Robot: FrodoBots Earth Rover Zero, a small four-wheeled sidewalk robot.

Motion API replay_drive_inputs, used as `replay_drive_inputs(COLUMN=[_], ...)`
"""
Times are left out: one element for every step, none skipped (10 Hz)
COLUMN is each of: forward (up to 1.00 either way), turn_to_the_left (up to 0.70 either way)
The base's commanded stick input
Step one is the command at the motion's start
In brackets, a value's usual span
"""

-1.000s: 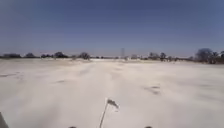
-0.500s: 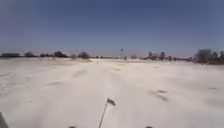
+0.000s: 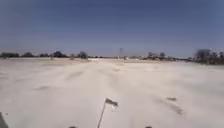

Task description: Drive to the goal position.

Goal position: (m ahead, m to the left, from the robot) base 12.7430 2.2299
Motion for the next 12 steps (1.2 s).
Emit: replay_drive_inputs(forward=[0.70,0.70,0.70,0.70,0.70,0.70,0.70,0.70,0.70,0.70,0.70,0.70], turn_to_the_left=[0.00,0.00,0.00,0.00,0.00,0.00,0.00,0.00,0.00,0.00,0.00,0.00])
